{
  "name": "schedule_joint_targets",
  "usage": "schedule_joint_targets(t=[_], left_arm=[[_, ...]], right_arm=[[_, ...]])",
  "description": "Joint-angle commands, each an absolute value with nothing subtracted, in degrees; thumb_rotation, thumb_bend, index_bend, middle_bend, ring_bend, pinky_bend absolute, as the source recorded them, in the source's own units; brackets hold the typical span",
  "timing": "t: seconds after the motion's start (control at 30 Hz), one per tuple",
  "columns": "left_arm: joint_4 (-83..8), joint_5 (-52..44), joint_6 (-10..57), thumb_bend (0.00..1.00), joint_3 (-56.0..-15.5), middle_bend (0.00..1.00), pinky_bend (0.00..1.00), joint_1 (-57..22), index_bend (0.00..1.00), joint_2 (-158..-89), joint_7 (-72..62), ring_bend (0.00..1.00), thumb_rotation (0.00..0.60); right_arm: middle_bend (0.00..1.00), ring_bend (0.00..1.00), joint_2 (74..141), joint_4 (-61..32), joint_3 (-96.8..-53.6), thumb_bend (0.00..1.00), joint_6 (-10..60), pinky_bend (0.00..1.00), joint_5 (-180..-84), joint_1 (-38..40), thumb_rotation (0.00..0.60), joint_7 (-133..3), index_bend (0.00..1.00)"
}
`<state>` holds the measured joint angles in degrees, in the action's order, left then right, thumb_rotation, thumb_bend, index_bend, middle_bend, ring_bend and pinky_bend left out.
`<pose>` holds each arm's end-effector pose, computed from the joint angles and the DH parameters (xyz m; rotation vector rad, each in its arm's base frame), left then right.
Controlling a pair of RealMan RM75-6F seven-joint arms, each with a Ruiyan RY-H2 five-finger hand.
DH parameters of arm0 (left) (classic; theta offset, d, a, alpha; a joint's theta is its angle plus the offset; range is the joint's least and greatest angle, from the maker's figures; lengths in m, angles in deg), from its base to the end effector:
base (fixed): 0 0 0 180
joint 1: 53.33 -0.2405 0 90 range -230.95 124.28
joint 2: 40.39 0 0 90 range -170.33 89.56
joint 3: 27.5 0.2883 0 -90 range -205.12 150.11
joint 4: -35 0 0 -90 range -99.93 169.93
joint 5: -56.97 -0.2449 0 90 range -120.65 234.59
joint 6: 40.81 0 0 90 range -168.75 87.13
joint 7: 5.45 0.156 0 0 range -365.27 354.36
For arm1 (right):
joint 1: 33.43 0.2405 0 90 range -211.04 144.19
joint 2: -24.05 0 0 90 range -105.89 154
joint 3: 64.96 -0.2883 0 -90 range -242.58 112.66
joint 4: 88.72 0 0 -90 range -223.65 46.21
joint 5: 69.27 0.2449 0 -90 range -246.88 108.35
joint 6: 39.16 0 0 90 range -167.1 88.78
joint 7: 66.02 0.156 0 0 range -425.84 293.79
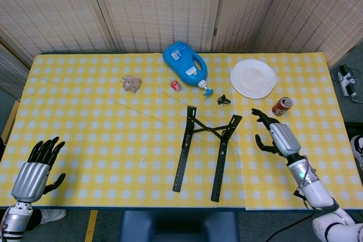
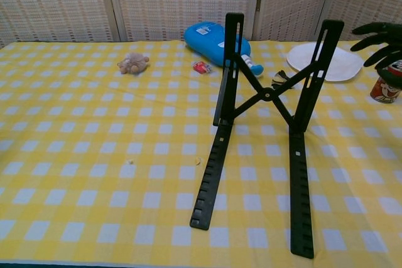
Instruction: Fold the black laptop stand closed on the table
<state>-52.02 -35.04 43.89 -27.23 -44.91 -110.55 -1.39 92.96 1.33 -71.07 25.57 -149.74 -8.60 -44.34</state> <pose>-0.3405 0.2061 0.0965 -1.5635 -0.8121 -0.9241 -0.2880 -0.3222 0.0774 1.5200 -1.3187 1.1945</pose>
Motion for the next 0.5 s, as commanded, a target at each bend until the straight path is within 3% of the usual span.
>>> schedule_joint_targets(t=[0.03, 0.33, 0.5], left_arm=[[-52.2, -35.1, 43.9, 0.34, -27.2, 0.03, 0.0, -44.9, 0.0, -110.5, -1.3, 0.04, 0.6], [-53.3, -35.5, 44.3, 0.34, -27.3, 0.03, 0.0, -44.8, 0.0, -110.0, -0.5, 0.04, 0.6], [-53.6, -35.4, 44.2, 0.34, -27.3, 0.03, 0.0, -44.9, 0.0, -109.9, -0.2, 0.04, 0.6]], right_arm=[[0.17, 0.24, 87.4, 6.4, -71.2, 0.6, 31.9, 0.21, -153.8, -12.2, 0.6, -41.6, 0.0], [0.17, 0.24, 80.3, 12.6, -70.0, 0.6, 42.4, 0.21, -164.1, -16.1, 0.6, -36.7, 0.0], [0.16, 0.23, 80.3, 14.5, -68.5, 0.6, 40.6, 0.21, -170.6, -13.5, 0.6, -34.2, 0.0]])
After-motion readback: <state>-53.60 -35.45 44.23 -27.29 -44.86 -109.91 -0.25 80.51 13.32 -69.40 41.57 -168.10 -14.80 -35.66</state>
